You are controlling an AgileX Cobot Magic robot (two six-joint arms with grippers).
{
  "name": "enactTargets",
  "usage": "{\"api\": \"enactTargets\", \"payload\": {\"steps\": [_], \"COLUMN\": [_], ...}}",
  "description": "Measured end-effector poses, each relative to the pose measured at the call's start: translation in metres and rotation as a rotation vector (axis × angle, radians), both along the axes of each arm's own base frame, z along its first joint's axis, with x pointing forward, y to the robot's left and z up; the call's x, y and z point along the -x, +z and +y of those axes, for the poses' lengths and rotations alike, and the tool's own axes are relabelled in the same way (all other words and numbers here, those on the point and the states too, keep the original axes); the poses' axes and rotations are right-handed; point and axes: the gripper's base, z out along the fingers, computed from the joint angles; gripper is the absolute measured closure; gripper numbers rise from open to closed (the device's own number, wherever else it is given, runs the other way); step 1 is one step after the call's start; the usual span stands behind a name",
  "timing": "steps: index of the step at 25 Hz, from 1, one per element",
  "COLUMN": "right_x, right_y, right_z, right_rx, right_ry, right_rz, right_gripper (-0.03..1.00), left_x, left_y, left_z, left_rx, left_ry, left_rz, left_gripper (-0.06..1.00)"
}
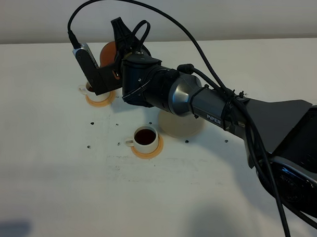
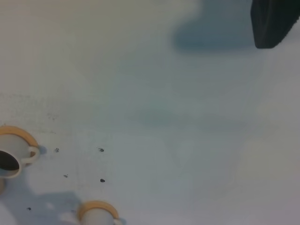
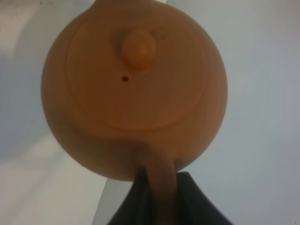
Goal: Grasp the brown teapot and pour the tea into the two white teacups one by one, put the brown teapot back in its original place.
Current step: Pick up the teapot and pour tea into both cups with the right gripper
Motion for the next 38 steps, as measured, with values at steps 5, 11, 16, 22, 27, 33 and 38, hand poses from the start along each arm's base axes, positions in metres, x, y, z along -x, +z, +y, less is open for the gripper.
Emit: {"api": "enactTargets", "payload": {"steps": [5, 11, 16, 22, 27, 33, 38], "right_x": [-0.0004, -0.0008, -0.0009, -0.0009, -0.0009, -0.0009, -0.0009], "right_y": [0.0006, 0.0012, 0.0013, 0.0013, 0.0013, 0.0013, 0.0013], "right_z": [-0.0001, -0.0003, -0.0003, -0.0003, -0.0003, -0.0003, -0.0003], "right_rx": [0.010, 0.019, 0.021, 0.021, 0.021, 0.021, 0.021], "right_ry": [0.004, 0.009, 0.010, 0.010, 0.010, 0.010, 0.010], "right_rz": [-0.008, -0.016, -0.018, -0.018, -0.018, -0.018, -0.018], "right_gripper": [0.88, 0.88, 0.88, 0.88, 0.88, 0.88, 0.88], "left_x": [0.0000, 0.0000, 0.0000, 0.0000, 0.0000, 0.0000, 0.0000], "left_y": [0.0000, 0.0000, 0.0000, 0.0000, 0.0000, 0.0000, 0.0000], "left_z": [0.0000, 0.0000, 0.0000, 0.0000, 0.0000, 0.0000, 0.0000], "left_rx": [0.000, 0.000, 0.000, 0.000, 0.000, 0.000, 0.000], "left_ry": [0.000, 0.000, 0.000, 0.000, 0.000, 0.000, 0.000], "left_rz": [0.000, 0.000, 0.000, 0.000, 0.000, 0.000, 0.000], "left_gripper": [0.59, 0.59, 0.59, 0.59, 0.59, 0.59, 0.59]}}
